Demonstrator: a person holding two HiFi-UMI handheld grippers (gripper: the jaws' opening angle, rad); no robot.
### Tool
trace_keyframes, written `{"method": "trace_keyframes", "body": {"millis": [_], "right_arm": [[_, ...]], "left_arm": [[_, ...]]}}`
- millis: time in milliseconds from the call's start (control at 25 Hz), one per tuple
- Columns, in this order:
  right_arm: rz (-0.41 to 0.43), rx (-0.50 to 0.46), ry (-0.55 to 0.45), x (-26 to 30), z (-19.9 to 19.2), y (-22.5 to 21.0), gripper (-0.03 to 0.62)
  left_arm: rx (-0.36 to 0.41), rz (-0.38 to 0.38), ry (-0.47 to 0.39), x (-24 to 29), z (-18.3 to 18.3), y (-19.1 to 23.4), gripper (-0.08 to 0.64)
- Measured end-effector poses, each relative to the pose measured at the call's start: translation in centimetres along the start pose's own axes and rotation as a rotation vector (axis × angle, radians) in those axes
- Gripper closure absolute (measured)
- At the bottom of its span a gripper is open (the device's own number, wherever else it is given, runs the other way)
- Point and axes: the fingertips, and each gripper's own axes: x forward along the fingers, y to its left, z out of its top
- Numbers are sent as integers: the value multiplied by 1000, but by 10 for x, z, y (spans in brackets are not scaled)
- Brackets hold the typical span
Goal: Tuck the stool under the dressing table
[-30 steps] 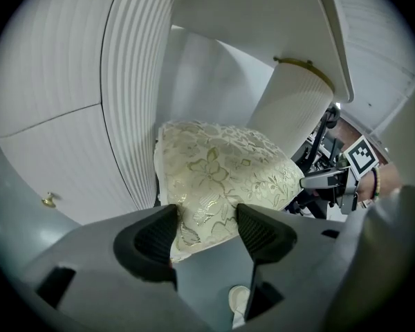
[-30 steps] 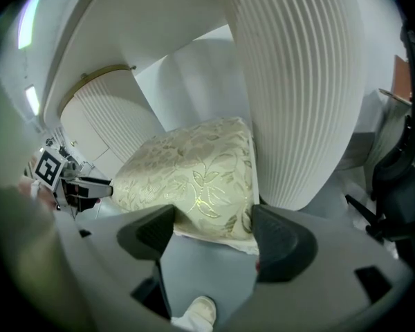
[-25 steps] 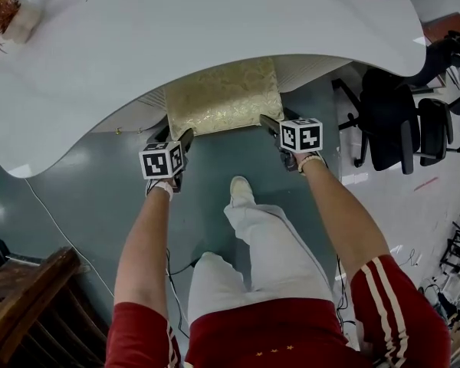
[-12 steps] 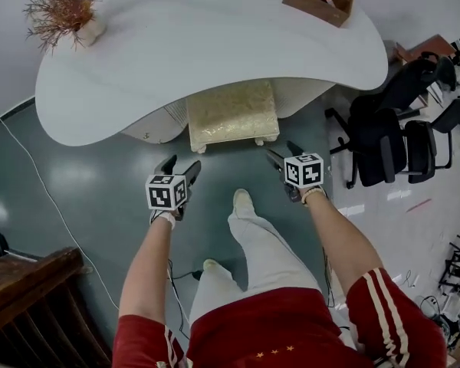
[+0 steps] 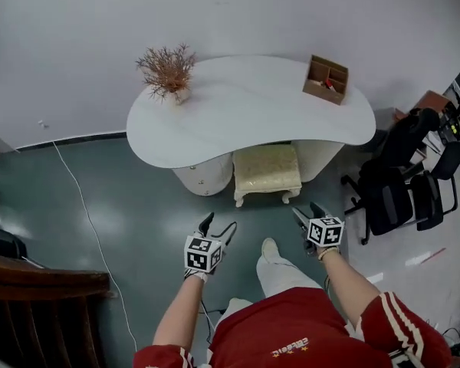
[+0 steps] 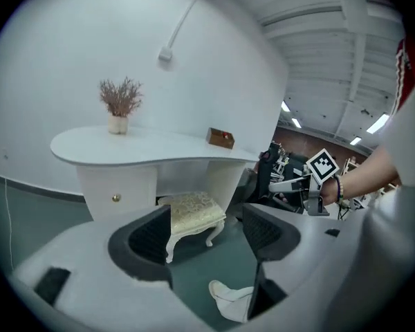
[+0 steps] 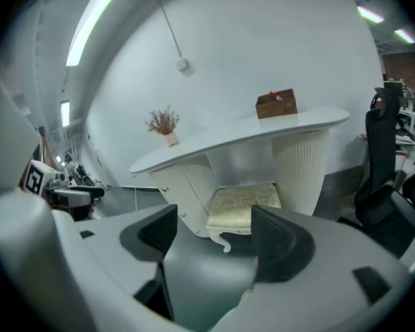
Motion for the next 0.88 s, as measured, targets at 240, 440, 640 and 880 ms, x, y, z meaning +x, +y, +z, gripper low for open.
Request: {"method": "trace_keyframes", "body": {"millis": [240, 440, 640, 880], "right_arm": [[35, -34, -138, -89, 52, 89, 270], [38, -81, -279, -176, 92, 143, 278], [76, -122, -303, -233, 119, 191, 276], [143, -207, -358, -291, 159, 234, 276]], "left_arm": [[-8, 8, -167, -107, 57, -37, 238], [-11, -2, -261, -188, 87, -69, 238], [-14, -5, -335, -254, 121, -97, 238], [49, -41, -404, -297, 170, -140, 238]]}}
